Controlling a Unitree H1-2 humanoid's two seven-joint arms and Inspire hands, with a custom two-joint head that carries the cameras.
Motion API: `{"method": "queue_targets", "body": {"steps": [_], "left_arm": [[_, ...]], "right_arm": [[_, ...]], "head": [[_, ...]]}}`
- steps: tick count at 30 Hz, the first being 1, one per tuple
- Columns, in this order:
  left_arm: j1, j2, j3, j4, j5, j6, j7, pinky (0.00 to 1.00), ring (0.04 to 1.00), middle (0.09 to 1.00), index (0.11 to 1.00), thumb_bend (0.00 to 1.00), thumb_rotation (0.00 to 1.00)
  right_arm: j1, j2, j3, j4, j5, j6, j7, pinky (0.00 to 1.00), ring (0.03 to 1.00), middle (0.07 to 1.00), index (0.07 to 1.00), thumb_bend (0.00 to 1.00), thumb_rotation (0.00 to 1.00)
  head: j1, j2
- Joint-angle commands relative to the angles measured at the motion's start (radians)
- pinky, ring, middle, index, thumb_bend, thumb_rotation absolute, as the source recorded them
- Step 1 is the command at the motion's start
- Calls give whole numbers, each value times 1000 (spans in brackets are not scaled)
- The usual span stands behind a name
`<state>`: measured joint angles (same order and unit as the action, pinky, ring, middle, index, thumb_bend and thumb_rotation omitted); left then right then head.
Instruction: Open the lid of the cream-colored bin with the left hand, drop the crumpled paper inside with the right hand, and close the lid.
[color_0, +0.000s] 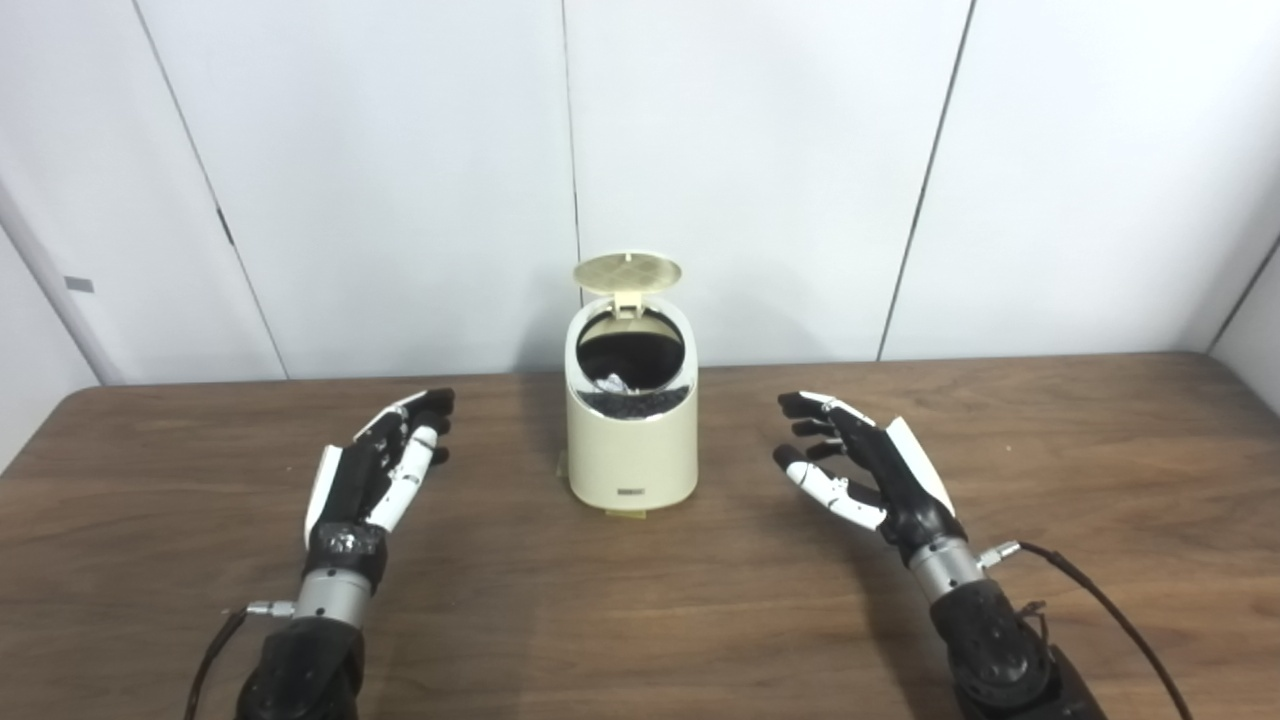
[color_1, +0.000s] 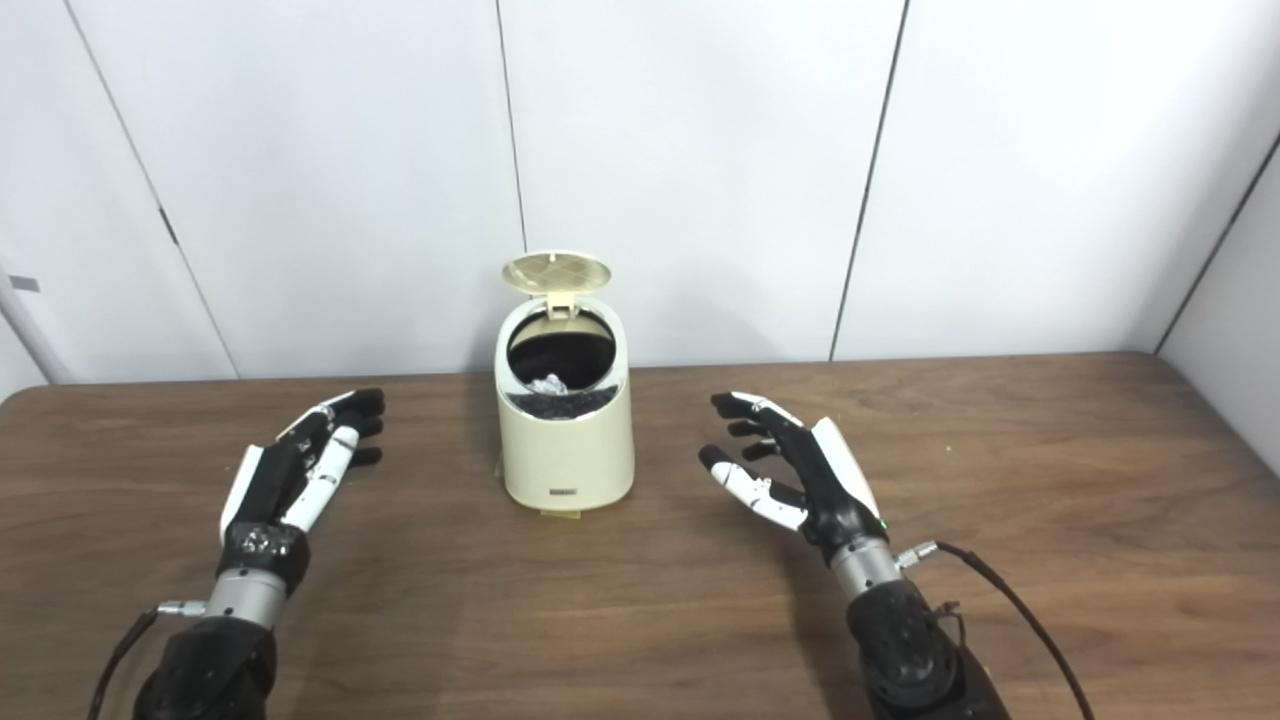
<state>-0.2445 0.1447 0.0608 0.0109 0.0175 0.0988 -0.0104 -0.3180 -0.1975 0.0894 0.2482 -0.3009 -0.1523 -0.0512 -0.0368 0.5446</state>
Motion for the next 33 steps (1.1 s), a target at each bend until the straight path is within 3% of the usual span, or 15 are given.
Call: {"method": "queue_targets", "body": {"steps": [1, 5, 8, 12, 16, 20, 24, 28, 31, 33], "left_arm": [[-39, 7, -7, -47, 20, -28, 2, 732, 815, 806, 777, 272, 628], [-80, 19, -13, -82, 3, -41, -19, 745, 806, 794, 773, 330, 701], [-127, 48, -26, -96, 33, -55, -28, 717, 790, 778, 763, 331, 830], [-224, 69, -28, -134, 22, 10, -56, 760, 829, 801, 782, 431, 832], [-329, 94, -44, -154, 69, 43, -65, 770, 836, 815, 800, 429, 859], [-464, 117, -95, -159, 212, 94, -55, 768, 836, 803, 783, 476, 915], [-547, 131, -141, -163, 322, 143, -66, 785, 830, 796, 768, 552, 957], [-634, 139, -196, -171, 405, 233, -125, 823, 841, 794, 770, 635, 979], [-682, 142, -235, -159, 437, 254, -168, 737, 820, 795, 756, 677, 981], [-711, 150, -273, -148, 473, 280, -208, 735, 825, 820, 763, 672, 968]], "right_arm": [[-33, 0, -16, -12, 7, -47, -24, 635, 748, 786, 782, 242, 616], [-35, 3, -16, -14, 2, -33, -21, 643, 752, 788, 781, 234, 616], [-34, 3, -17, -20, -2, -8, -17, 654, 762, 794, 785, 224, 537], [-34, 8, -21, -16, 8, 0, -15, 673, 764, 792, 786, 223, 474], [-34, 10, -22, -7, 18, -5, -11, 692, 775, 797, 787, 226, 435], [-38, -6, 2, -2, -45, -17, -25, 677, 763, 794, 787, 207, 471], [-41, -5, 6, -3, -68, -13, -29, 676, 759, 790, 780, 219, 498], [-43, -3, 7, 2, -80, -15, -33, 682, 760, 789, 778, 227, 533], [-44, 0, 7, 4, -85, -14, -35, 680, 761, 790, 778, 224, 510], [-45, 0, 10, 7, -92, -17, -39, 678, 760, 790, 778, 222, 499]], "head": [[-1, 2], [1, 3], [2, 3], [1, 1], [2, 0], [6, -3], [5, -7], [4, -10], [4, -12], [2, -12]]}}
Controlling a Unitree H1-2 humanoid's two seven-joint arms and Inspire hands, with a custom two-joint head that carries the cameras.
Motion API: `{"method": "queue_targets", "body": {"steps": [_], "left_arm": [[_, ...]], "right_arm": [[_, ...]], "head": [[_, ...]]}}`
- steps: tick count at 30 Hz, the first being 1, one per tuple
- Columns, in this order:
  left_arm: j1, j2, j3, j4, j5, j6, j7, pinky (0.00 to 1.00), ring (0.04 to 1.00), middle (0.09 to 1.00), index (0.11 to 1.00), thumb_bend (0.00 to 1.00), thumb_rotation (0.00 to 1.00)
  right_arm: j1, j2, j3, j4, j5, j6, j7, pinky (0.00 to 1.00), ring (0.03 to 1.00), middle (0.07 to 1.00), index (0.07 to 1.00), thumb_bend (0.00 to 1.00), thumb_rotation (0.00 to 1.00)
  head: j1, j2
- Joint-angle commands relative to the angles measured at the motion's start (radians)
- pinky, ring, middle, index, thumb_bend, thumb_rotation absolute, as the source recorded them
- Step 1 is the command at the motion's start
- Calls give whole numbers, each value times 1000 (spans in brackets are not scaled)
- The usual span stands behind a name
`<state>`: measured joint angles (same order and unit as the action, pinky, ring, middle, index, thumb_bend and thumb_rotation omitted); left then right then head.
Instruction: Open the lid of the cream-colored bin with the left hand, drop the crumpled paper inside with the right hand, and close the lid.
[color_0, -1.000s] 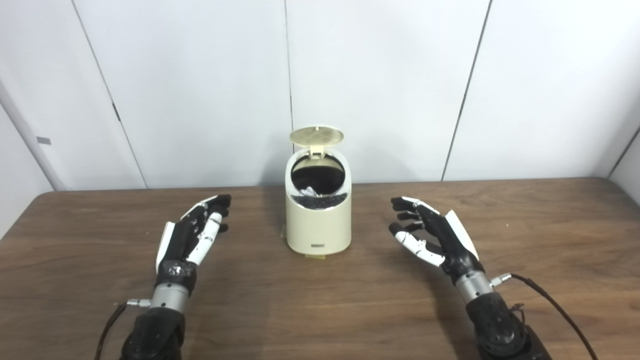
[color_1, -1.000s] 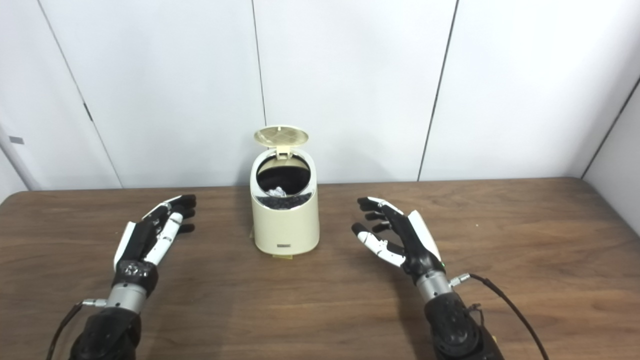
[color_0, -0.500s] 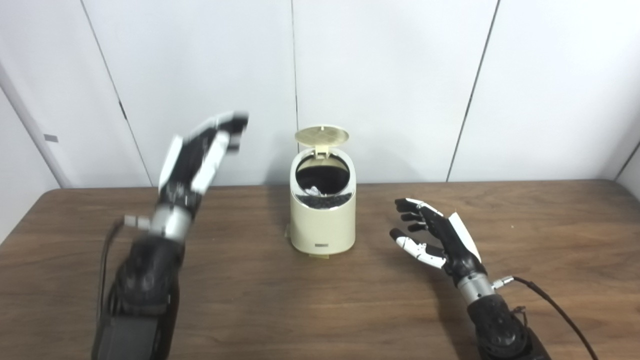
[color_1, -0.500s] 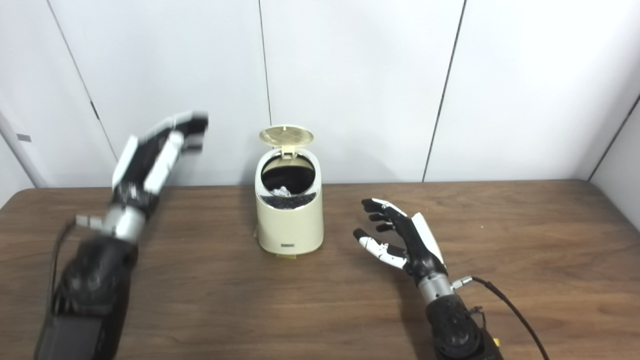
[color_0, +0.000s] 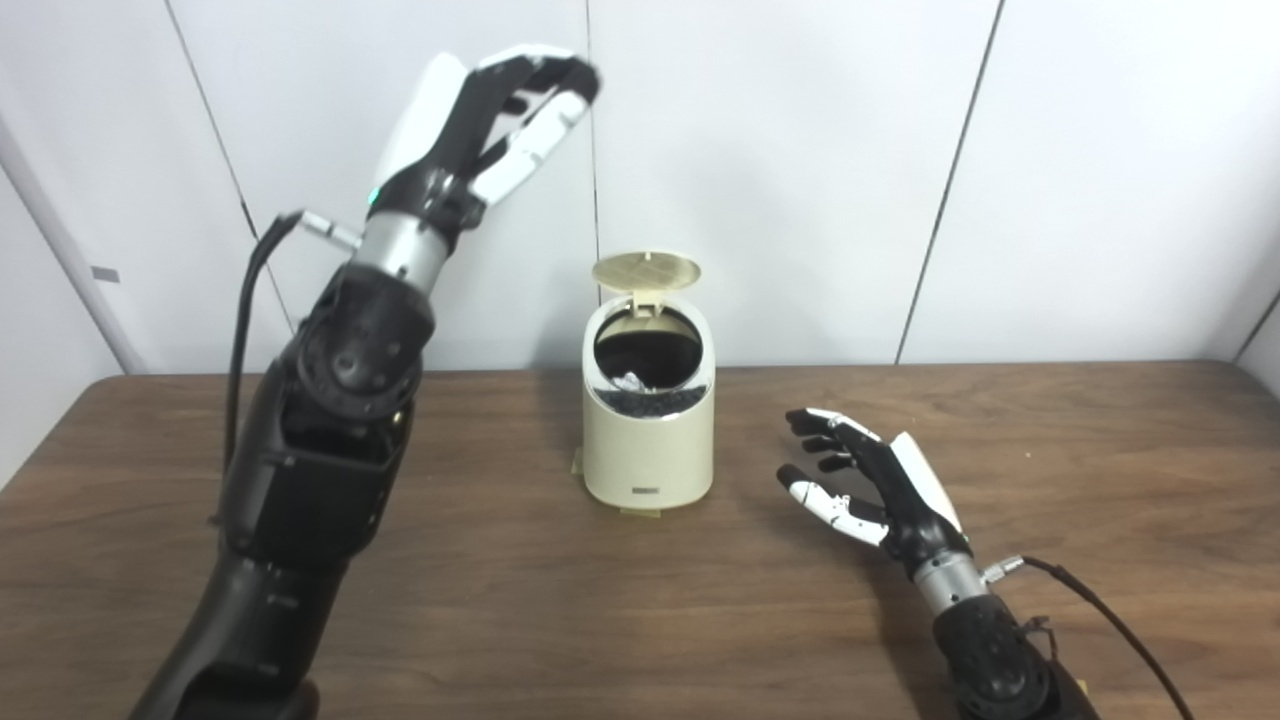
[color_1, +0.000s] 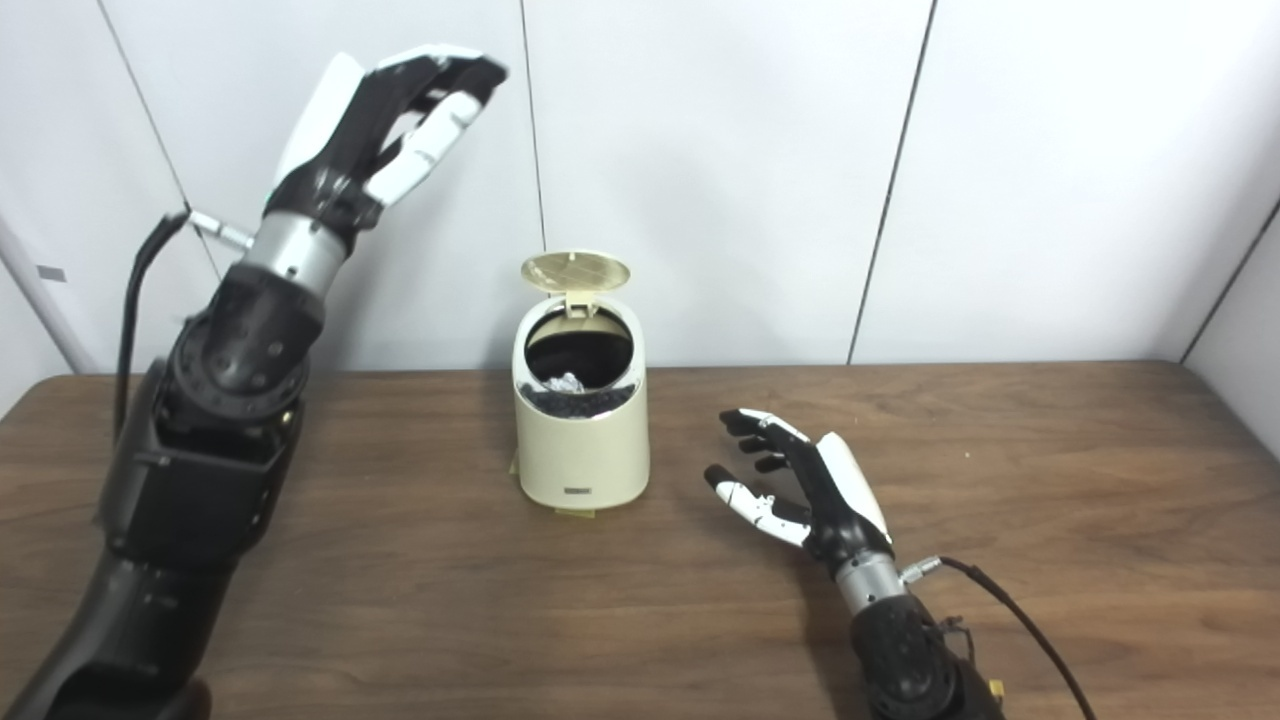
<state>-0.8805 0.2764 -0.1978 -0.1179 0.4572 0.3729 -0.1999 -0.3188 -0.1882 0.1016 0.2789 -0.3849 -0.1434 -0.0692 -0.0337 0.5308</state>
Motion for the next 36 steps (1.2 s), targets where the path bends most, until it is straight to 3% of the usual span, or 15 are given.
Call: {"method": "queue_targets", "body": {"steps": [1, 5, 8, 14, 17, 23, 24, 26, 36], "left_arm": [[-88, 24, -32, -13, 51, 18, -39, 733, 839, 845, 765, 685, 973], [-115, 25, -78, 47, 77, -8, -74, 639, 768, 787, 757, 709, 973], [-112, 23, -93, 71, 91, -4, -93, 742, 837, 840, 789, 733, 979], [-74, 10, -119, 135, 89, -57, -101, 565, 722, 764, 768, 770, 917], [-57, 2, -125, 157, 95, -48, -111, 544, 716, 761, 777, 802, 893], [-15, 20, -166, 195, 141, -75, -123, 665, 797, 814, 781, 815, 962], [-5, 20, -168, 203, 143, -71, -124, 828, 860, 841, 794, 818, 976], [8, 20, -174, 217, 150, -74, -119, 964, 944, 878, 805, 839, 994], [33, 31, -211, 211, 232, -89, -118, 1000, 917, 853, 799, 860, 1000]], "right_arm": [[-44, -9, -1, -23, -13, -25, -23, 678, 761, 791, 780, 225, 496], [-45, -6, -1, -15, -20, -40, -32, 671, 756, 787, 776, 227, 483], [-45, -5, 0, -17, -24, -28, -29, 684, 765, 792, 781, 228, 495], [-47, 2, 1, -10, -27, -33, -32, 682, 765, 792, 780, 230, 488], [-47, 3, 4, 0, -34, -38, -37, 688, 768, 794, 781, 230, 479], [-53, -1, 11, 27, -38, -55, -48, 680, 762, 789, 777, 224, 443], [-53, -1, 11, 30, -34, -60, -49, 682, 764, 790, 779, 225, 450], [-52, -3, 11, 31, -31, -65, -48, 679, 764, 790, 780, 223, 463], [-51, -10, 15, 28, -41, -64, -51, 680, 765, 792, 783, 230, 537]], "head": [[-2, 1], [-4, 0], [-1, -1], [-7, -8], [-8, -29], [-12, -48], [-11, -48], [-10, -49], [-7, -46]]}}
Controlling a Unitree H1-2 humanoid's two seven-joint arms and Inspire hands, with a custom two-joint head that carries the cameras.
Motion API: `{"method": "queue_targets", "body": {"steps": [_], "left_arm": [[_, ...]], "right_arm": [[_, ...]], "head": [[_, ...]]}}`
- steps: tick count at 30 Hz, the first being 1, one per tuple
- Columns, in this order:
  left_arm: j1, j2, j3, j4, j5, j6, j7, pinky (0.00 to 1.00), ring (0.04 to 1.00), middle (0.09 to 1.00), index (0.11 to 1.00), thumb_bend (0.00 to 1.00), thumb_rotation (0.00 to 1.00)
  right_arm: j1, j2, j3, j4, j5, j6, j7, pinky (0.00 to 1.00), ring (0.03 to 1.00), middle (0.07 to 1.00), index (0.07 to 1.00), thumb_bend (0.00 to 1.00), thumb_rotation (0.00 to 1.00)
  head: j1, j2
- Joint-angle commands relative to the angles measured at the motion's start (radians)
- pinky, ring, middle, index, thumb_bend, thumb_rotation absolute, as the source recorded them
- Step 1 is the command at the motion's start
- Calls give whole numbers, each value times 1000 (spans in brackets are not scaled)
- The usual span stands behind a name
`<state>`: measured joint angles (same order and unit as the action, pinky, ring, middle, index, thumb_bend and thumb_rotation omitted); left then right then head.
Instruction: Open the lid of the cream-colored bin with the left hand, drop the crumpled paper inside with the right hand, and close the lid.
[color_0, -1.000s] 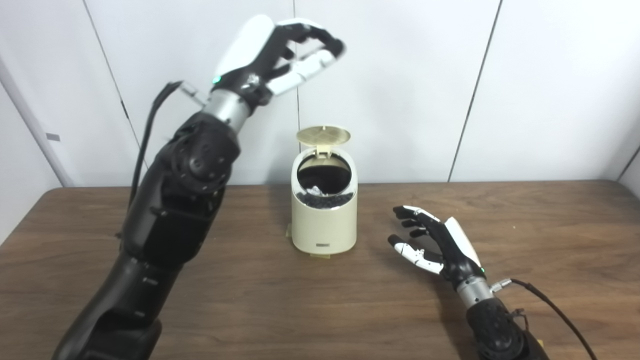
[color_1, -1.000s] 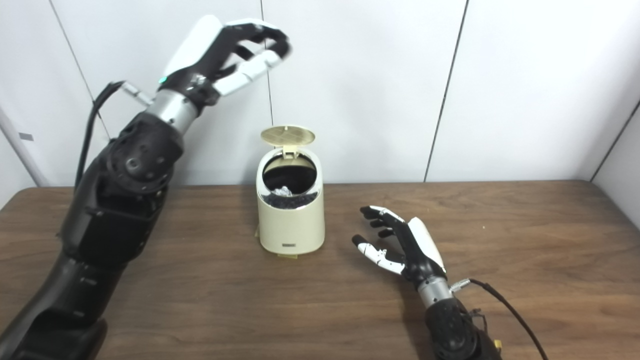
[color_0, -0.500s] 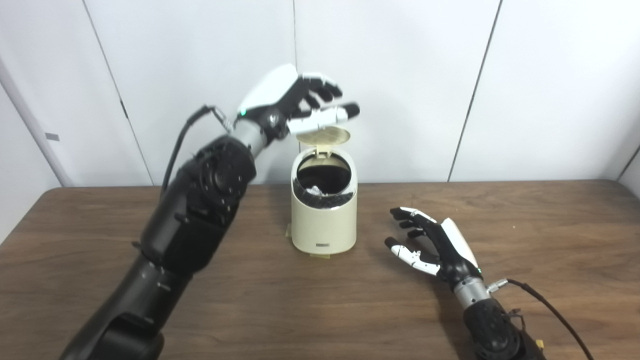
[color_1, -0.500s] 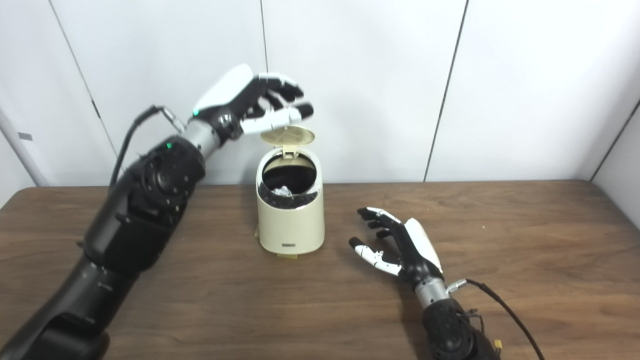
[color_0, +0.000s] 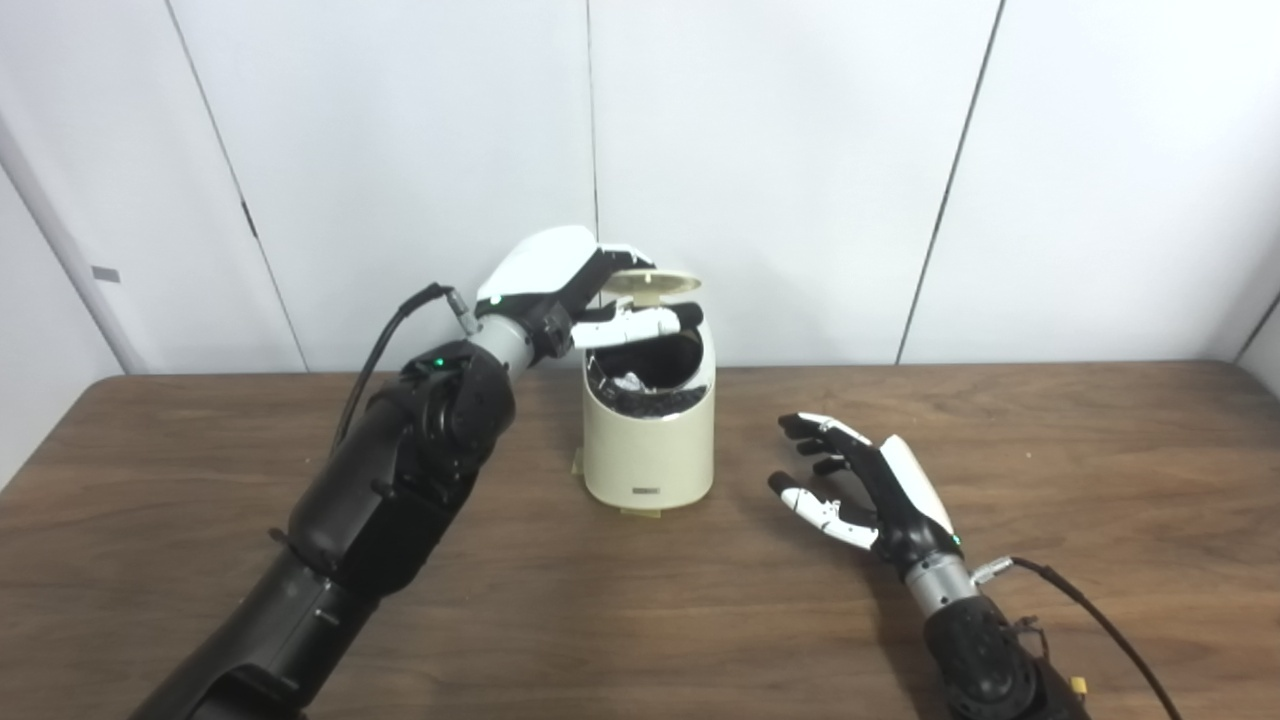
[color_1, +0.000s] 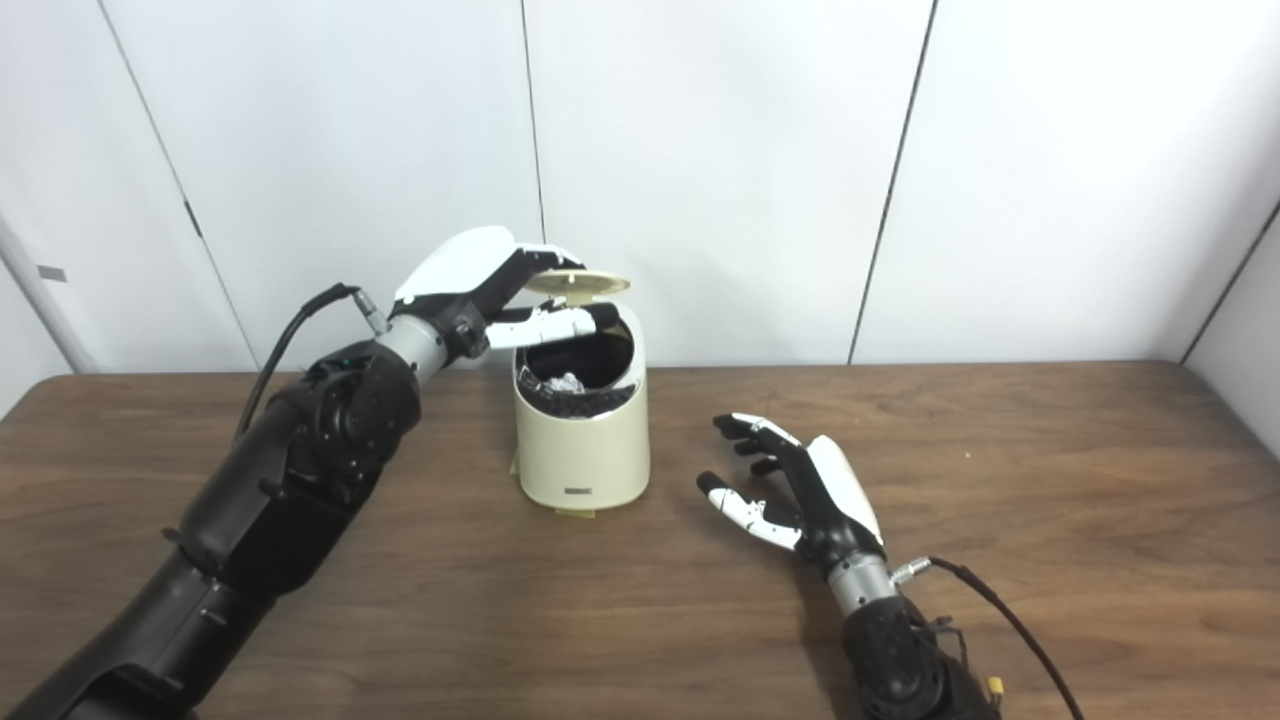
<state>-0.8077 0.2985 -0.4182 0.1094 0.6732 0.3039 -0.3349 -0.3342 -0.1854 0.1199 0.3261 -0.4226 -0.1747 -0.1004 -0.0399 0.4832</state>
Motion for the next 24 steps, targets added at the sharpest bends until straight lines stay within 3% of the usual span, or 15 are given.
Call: {"method": "queue_targets", "body": {"steps": [1, 11, 14, 19, 24], "left_arm": [[-38, 9, 10, -18, 19, -21, 15, 1000, 915, 850, 798, 854, 1000], [-13, 7, 4, -57, 52, -18, -20, 1000, 903, 845, 800, 825, 1000], [-4, 9, -1, -69, 63, -23, -28, 1000, 893, 839, 801, 857, 1000], [7, 43, -57, -70, 178, -123, 23, 992, 877, 790, 777, 885, 1000], [31, 70, -113, -99, 321, -197, 57, 1000, 897, 804, 772, 898, 1000]], "right_arm": [[-35, -13, -2, -19, -7, -31, -21, 681, 765, 791, 782, 232, 539], [-34, -11, -5, -16, 5, -53, -25, 680, 763, 787, 777, 232, 523], [-33, -11, -4, -22, 4, -47, -22, 679, 763, 789, 778, 232, 511], [-35, -14, -2, -20, -4, -48, -25, 676, 761, 786, 775, 232, 512], [-35, -13, -3, -26, -4, -37, -19, 676, 763, 790, 778, 233, 513]], "head": [[0, 0], [-1, 9], [-1, 13], [0, 18], [1, 19]]}}
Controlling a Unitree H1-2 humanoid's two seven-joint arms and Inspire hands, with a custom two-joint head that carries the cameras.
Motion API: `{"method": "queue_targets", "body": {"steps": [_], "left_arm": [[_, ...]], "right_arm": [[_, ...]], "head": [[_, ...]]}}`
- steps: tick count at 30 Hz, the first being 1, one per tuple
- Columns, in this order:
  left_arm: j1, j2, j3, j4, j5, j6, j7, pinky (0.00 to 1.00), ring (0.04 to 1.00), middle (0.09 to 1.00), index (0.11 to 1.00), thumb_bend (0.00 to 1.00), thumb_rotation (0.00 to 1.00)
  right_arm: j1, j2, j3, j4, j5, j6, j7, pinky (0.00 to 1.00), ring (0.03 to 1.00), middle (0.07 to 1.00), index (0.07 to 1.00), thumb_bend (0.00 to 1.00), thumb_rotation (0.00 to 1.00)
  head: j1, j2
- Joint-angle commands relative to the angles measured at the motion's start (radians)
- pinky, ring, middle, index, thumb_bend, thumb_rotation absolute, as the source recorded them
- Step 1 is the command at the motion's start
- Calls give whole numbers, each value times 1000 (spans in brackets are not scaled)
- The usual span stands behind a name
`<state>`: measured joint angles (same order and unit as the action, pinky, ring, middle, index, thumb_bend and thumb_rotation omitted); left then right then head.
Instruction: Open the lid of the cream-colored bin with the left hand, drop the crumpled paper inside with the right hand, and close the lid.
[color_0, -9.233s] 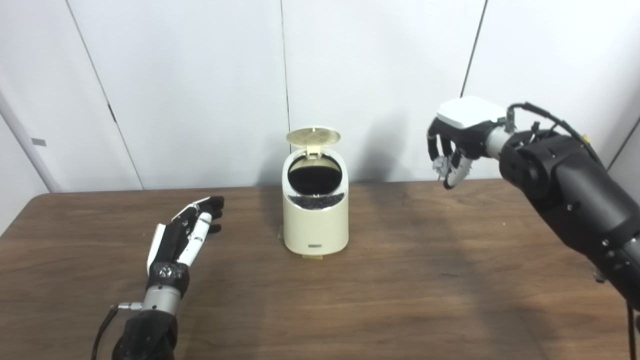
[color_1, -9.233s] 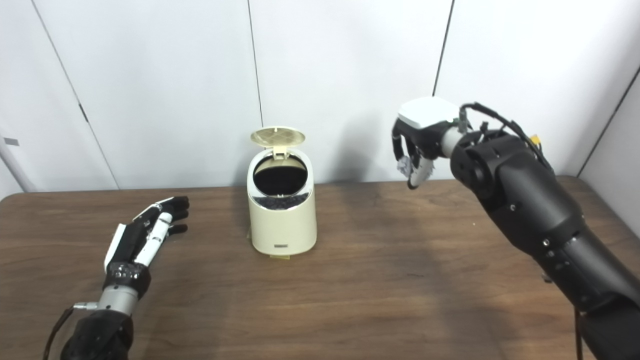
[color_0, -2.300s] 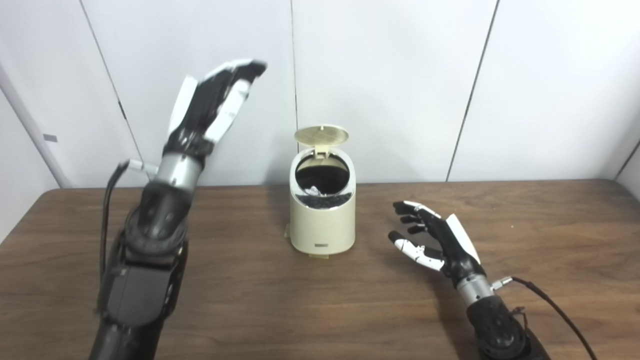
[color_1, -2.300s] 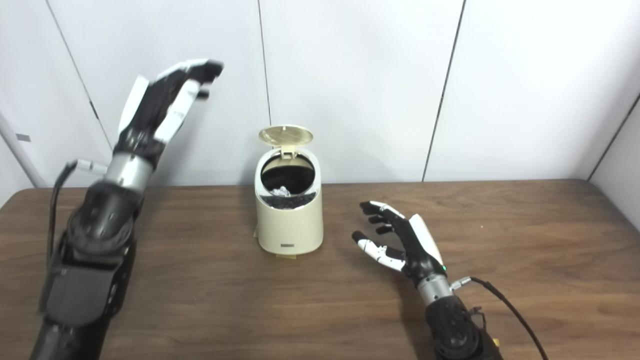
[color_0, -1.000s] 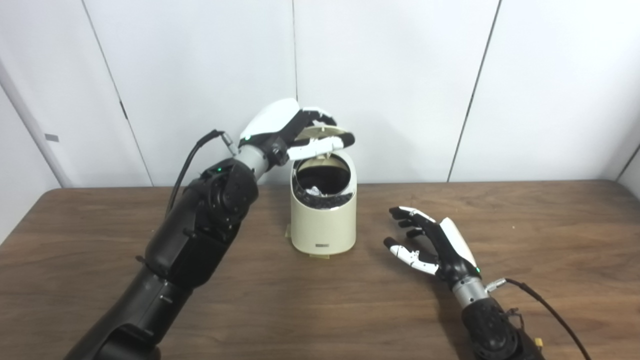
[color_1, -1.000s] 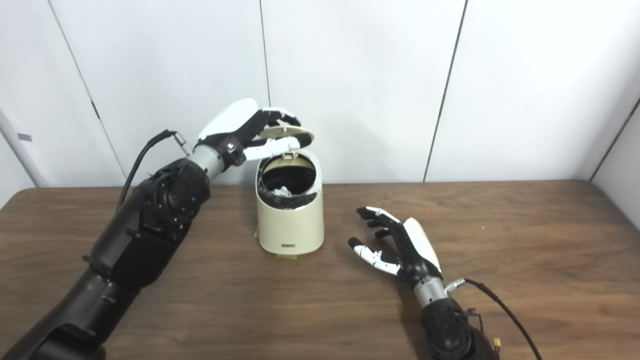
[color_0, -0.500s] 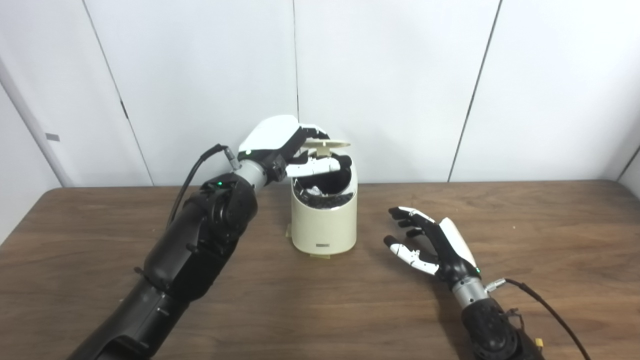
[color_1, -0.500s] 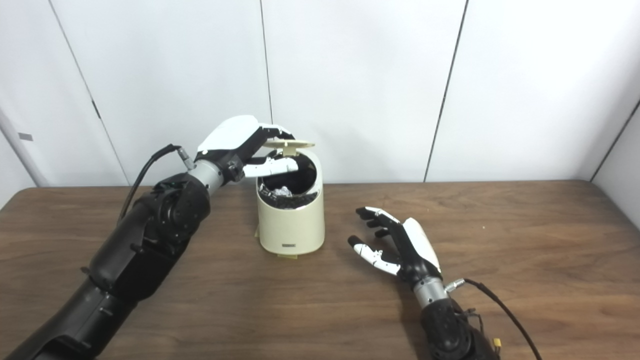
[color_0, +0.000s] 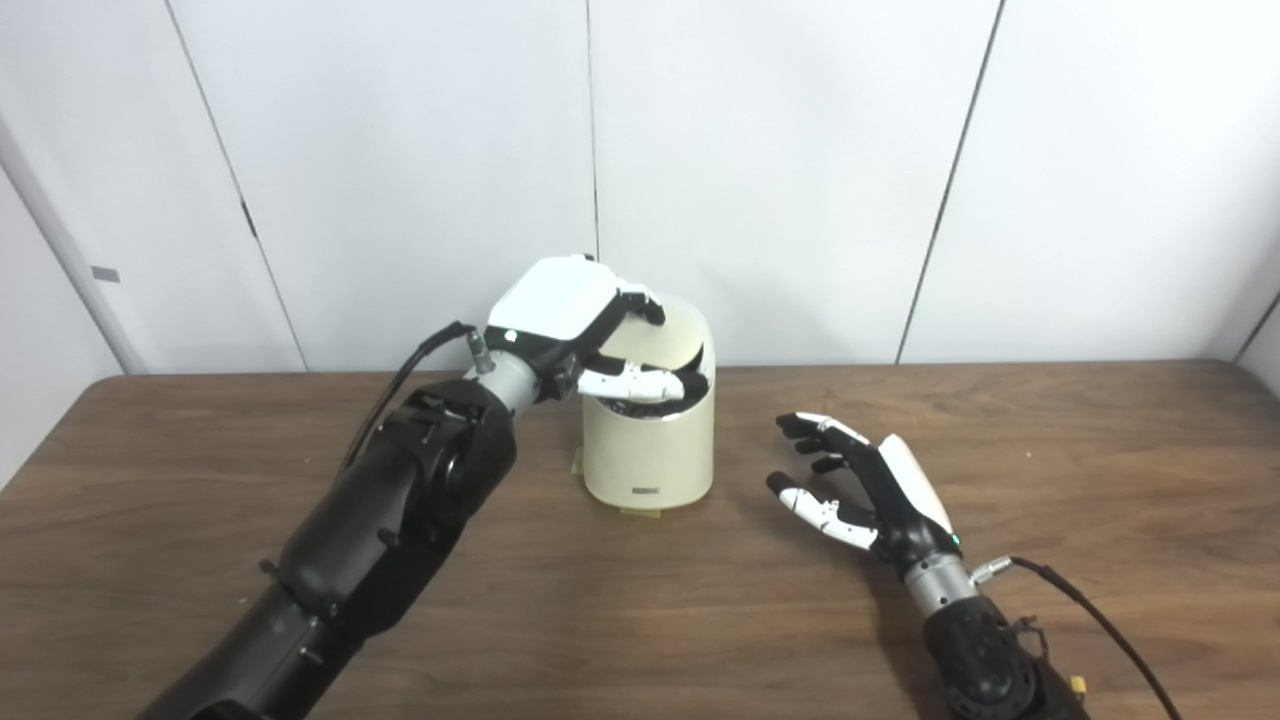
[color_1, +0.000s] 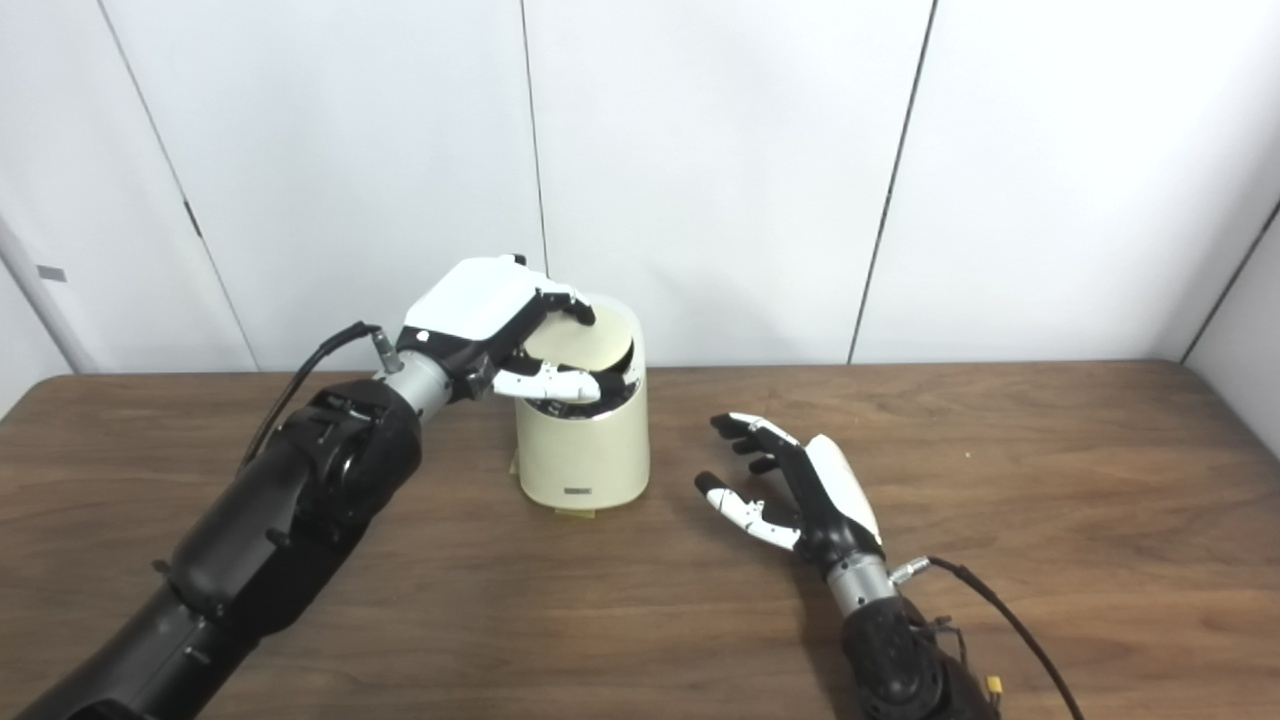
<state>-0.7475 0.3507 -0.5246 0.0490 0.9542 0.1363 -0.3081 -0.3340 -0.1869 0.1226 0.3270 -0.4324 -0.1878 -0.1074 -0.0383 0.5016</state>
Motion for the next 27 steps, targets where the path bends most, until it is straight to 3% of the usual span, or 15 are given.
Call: {"method": "queue_targets", "body": {"steps": [1, 8, 16, 27], "left_arm": [[-25, 20, -11, -45, 62, -36, 25, 1000, 915, 819, 781, 903, 1000], [7, 20, -22, -66, 184, -90, 26, 1000, 934, 833, 799, 884, 1000], [29, 10, -3, -68, 236, -130, 56, 1000, 925, 824, 791, 860, 994], [44, 0, 9, -100, 298, -130, 47, 1000, 916, 813, 783, 852, 1000]], "right_arm": [[-35, -12, -6, -28, 5, -22, -11, 678, 765, 792, 781, 233, 515], [-35, -11, -7, -32, 7, -19, -10, 670, 760, 791, 781, 234, 516], [-32, -10, -10, -42, 18, -12, -2, 679, 766, 795, 784, 233, 475], [-37, -12, -7, -30, 11, -19, -9, 682, 766, 792, 784, 232, 514]], "head": [[-1, 4], [-1, 4], [0, 9], [5, 6]]}}
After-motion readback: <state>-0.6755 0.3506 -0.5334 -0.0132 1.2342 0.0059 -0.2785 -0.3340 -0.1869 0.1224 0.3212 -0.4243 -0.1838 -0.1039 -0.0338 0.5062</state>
